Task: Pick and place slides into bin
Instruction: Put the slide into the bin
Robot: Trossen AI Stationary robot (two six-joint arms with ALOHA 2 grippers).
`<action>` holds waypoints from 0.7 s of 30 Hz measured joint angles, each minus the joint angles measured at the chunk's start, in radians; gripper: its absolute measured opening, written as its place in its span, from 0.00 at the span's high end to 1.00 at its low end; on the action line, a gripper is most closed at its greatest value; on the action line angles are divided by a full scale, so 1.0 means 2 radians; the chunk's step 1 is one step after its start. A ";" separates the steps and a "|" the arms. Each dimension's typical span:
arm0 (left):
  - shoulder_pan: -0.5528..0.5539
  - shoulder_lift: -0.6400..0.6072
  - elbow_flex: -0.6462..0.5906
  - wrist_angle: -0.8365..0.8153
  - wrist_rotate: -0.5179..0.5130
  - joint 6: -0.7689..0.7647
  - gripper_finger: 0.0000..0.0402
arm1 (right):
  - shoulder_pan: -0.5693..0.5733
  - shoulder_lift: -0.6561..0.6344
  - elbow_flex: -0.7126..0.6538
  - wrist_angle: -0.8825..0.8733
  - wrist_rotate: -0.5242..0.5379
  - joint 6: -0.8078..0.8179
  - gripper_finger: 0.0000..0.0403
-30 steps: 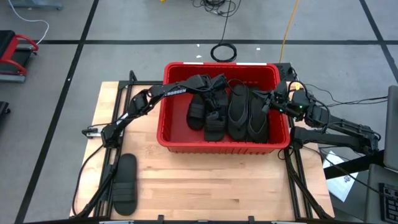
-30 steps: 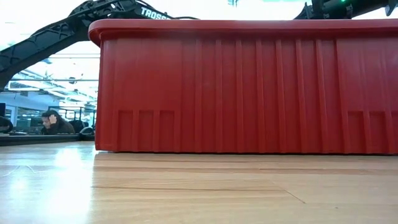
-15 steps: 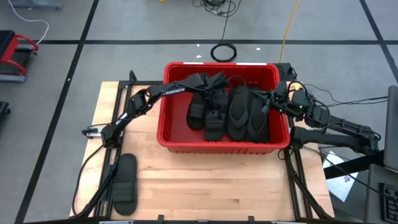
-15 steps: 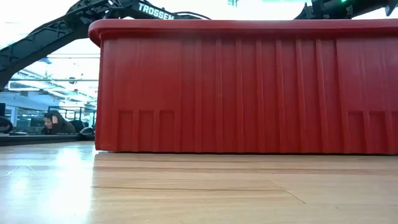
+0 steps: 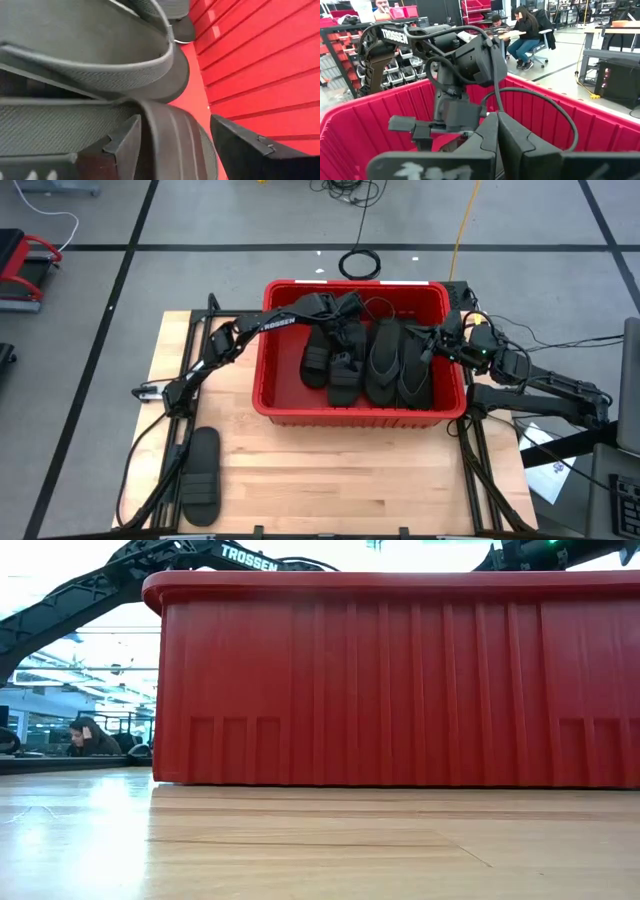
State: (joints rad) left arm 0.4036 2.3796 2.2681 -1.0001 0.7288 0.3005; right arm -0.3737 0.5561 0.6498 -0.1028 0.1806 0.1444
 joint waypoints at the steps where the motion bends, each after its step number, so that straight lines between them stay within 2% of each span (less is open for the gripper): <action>1: 0.003 -0.004 0.000 -0.004 0.000 -0.003 0.42 | 0.000 0.000 0.000 0.000 0.000 0.000 0.99; 5: 0.017 -0.044 0.000 -0.003 -0.031 -0.011 0.42 | 0.000 0.000 0.000 -0.010 -0.002 0.002 0.99; 9: 0.027 -0.118 0.001 0.003 -0.079 -0.006 0.42 | 0.000 -0.004 0.000 -0.016 -0.013 0.009 0.99; 12: 0.026 -0.189 0.001 -0.001 -0.085 0.035 0.45 | 0.000 -0.012 0.000 -0.016 -0.013 0.003 0.99; 14: 0.013 -0.242 0.001 0.003 -0.095 0.061 0.53 | -0.002 -0.020 0.000 -0.016 -0.014 -0.012 0.99; 16: -0.008 -0.290 0.002 0.012 -0.094 0.062 0.64 | -0.004 -0.029 0.000 -0.020 -0.016 -0.027 0.99; 20: -0.058 -0.344 -0.004 0.008 -0.089 -0.017 0.93 | -0.008 -0.043 0.000 -0.030 -0.034 -0.051 0.99; 21: -0.071 -0.350 -0.012 -0.006 -0.091 -0.044 0.96 | -0.008 -0.043 0.000 -0.031 -0.041 -0.053 0.99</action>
State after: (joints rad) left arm 0.2621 1.6796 2.2444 -1.0121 0.5464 0.2135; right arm -0.3902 0.4692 0.6501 -0.1642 0.0980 0.0384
